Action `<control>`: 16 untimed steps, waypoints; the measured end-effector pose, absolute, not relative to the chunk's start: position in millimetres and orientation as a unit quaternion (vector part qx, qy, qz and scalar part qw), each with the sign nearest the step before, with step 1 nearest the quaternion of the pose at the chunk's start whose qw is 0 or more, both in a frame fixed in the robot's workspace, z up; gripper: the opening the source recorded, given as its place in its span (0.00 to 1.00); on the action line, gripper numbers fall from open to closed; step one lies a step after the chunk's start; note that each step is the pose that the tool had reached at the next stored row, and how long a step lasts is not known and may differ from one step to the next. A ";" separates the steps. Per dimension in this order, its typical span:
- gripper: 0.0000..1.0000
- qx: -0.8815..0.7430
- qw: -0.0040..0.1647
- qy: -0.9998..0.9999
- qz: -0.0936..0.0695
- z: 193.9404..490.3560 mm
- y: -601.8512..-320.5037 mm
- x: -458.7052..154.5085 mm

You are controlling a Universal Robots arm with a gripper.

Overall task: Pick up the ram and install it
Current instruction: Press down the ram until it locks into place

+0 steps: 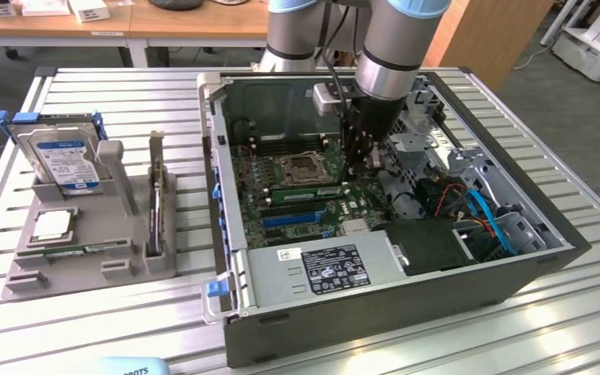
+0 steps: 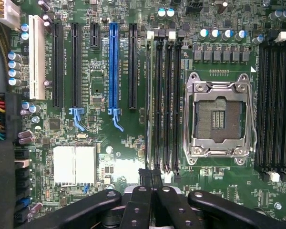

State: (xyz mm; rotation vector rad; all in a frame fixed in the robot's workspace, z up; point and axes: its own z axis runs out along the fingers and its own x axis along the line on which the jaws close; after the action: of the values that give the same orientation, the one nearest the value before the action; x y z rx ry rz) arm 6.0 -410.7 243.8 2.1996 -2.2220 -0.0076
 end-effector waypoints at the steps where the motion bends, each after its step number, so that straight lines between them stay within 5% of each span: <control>1: 0.10 0.703 0.008 -0.711 -0.002 243.8 -410.7 6.0; 16: 0.10 0.704 0.008 -0.711 -0.002 243.5 -410.7 -48.4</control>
State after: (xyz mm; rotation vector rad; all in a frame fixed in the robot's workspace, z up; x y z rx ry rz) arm -48.4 -410.7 243.5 2.1994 -2.2218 -0.0074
